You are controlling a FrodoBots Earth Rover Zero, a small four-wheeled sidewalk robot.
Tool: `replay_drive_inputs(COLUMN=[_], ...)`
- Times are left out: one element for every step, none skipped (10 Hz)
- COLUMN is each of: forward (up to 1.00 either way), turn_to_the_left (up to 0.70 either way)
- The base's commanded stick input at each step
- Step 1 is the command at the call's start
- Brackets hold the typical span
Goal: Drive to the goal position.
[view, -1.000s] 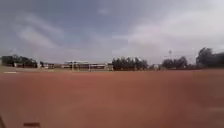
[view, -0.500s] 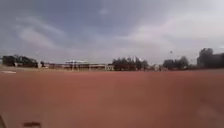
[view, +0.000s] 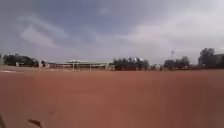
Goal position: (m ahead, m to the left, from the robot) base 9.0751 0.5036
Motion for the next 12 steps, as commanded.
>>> replay_drive_inputs(forward=[0.7, 0.7, 0.7, 0.7, 0.7, 0.7, 0.7, 0.7, 0.7, 0.7, 0.7, 0.7], turn_to_the_left=[0.0, 0.0, 0.0, 0.0, 0.0, 0.0, 0.0, 0.0, 0.0, 0.0, 0.0, 0.0])
